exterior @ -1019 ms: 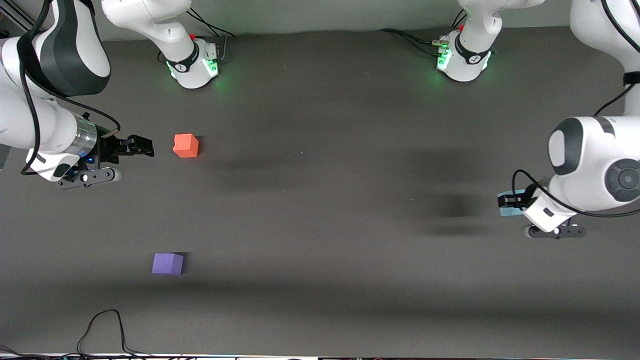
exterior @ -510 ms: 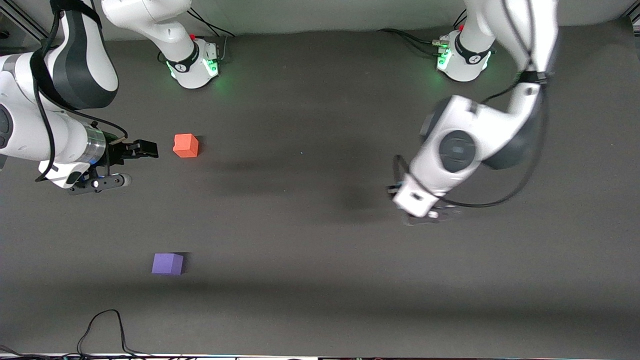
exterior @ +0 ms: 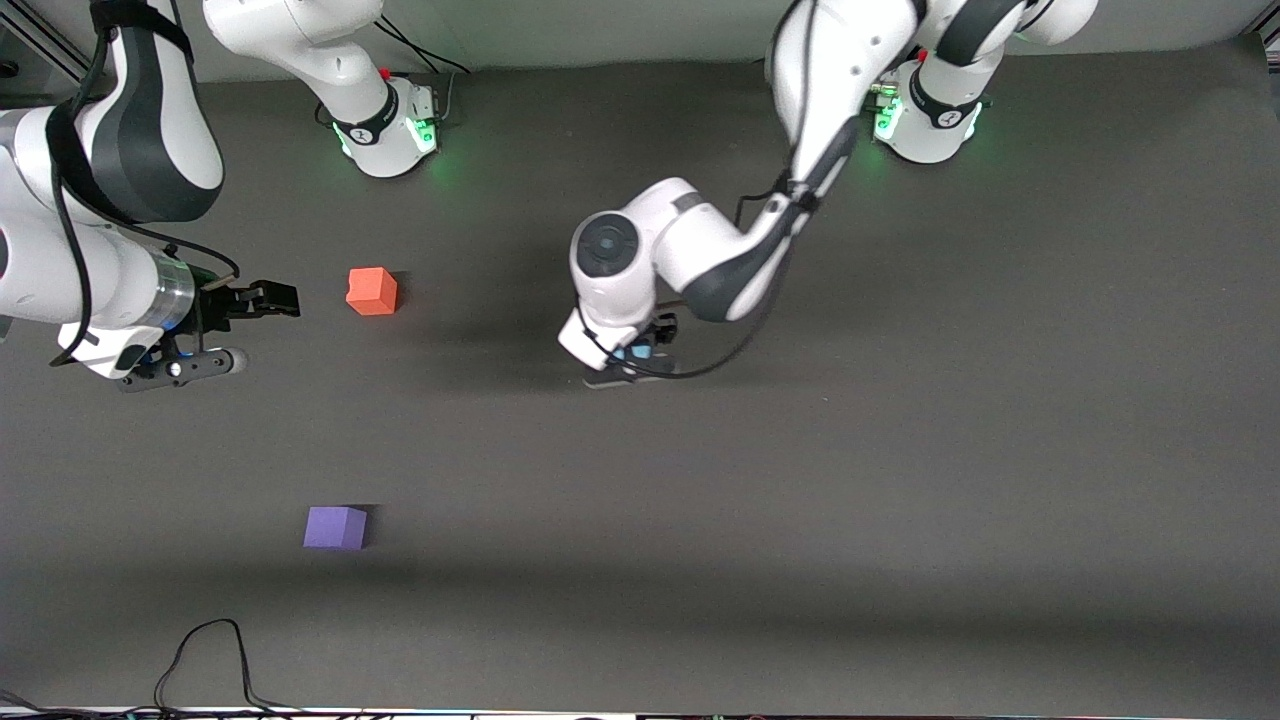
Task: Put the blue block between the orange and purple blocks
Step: 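Lower the blue block at the table middle and open the left gripper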
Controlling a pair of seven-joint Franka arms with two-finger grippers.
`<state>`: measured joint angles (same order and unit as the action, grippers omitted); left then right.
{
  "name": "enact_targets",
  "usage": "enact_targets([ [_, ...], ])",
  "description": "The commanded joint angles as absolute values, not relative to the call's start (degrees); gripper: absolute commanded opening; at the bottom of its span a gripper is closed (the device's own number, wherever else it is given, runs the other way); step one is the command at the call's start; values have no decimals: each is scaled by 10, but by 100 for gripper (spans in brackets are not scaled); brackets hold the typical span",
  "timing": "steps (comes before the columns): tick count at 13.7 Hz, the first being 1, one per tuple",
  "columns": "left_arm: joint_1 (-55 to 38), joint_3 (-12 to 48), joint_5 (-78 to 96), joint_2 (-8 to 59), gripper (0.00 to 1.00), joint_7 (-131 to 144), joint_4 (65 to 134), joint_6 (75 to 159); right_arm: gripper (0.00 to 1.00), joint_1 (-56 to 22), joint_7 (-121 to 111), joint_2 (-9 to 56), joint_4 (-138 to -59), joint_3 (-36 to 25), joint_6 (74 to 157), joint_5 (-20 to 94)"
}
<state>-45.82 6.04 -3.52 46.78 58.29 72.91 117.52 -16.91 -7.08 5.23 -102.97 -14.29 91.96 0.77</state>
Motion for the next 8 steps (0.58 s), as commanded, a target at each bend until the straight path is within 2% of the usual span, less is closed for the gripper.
enact_targets([
  [1,-477,48,-82,534,32,619,695,1217,100,-171,-86,49,-1034,-148,914,-3],
  [5,-485,48,-97,553,32,629,699,1240,100,-172,-86,49,-1034,-148,914,2],
  [6,-485,48,-97,554,38,628,699,1241,100,-173,-85,50,-1033,-147,914,4],
  [7,-484,48,-98,554,62,628,700,1249,100,-173,-83,49,-1032,-147,914,7],
  [8,-483,48,-98,554,95,627,700,1250,100,-175,-81,50,-1030,-146,914,7],
])
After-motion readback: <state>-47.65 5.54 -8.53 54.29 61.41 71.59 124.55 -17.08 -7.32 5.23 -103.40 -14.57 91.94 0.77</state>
